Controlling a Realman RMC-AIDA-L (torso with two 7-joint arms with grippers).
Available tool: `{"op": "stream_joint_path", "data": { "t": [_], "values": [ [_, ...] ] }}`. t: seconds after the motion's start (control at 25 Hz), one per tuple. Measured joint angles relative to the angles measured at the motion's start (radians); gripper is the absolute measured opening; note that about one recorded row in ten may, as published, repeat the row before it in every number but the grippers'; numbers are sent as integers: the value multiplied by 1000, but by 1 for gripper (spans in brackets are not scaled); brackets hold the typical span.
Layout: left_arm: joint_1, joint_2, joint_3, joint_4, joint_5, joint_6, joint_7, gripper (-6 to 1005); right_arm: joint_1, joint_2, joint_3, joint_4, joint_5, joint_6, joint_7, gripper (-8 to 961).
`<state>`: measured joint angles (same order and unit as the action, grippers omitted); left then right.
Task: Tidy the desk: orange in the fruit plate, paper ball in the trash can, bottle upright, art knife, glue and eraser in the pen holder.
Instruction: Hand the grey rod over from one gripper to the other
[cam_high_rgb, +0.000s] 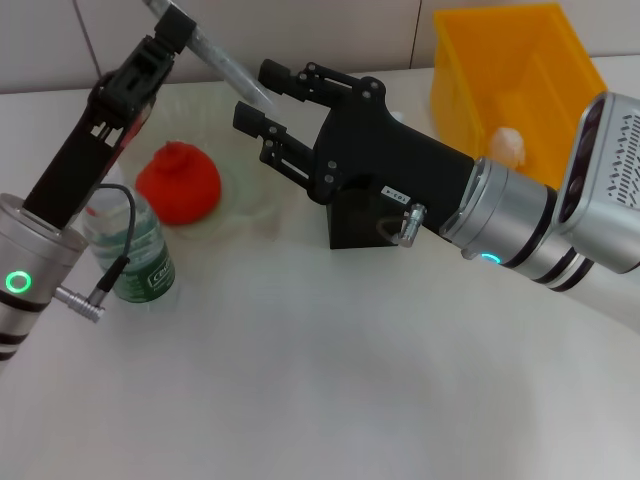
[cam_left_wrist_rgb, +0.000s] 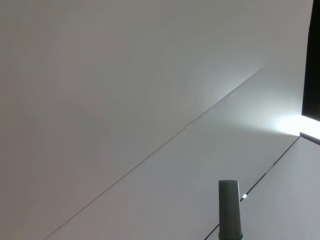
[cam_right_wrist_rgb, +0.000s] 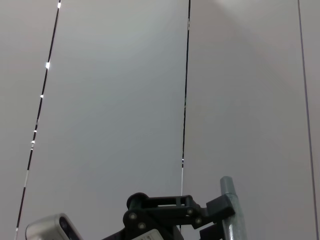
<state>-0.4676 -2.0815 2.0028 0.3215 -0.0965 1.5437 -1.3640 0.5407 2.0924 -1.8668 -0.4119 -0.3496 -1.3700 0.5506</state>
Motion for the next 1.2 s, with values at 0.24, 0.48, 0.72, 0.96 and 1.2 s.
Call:
{"op": "stream_joint_path", "data": {
  "t": [0.24,0.48,0.72,0.96,1.2],
  "values": [
    [3,0,6,2,-12,-1,0,168,-2,0,-2,-1,0,0,0,427],
    [3,0,16,4,-14,-13,0,169,0,0,0,-6,0,2,0,349],
    [3,0,21,12,-15,-13,0,170,2,0,8,-12,0,4,0,273],
    [4,0,23,15,-16,-11,1,171,3,0,8,-20,0,21,0,207],
    [3,0,24,15,-16,-6,3,172,2,0,6,-25,0,30,0,155]
  ]
}}
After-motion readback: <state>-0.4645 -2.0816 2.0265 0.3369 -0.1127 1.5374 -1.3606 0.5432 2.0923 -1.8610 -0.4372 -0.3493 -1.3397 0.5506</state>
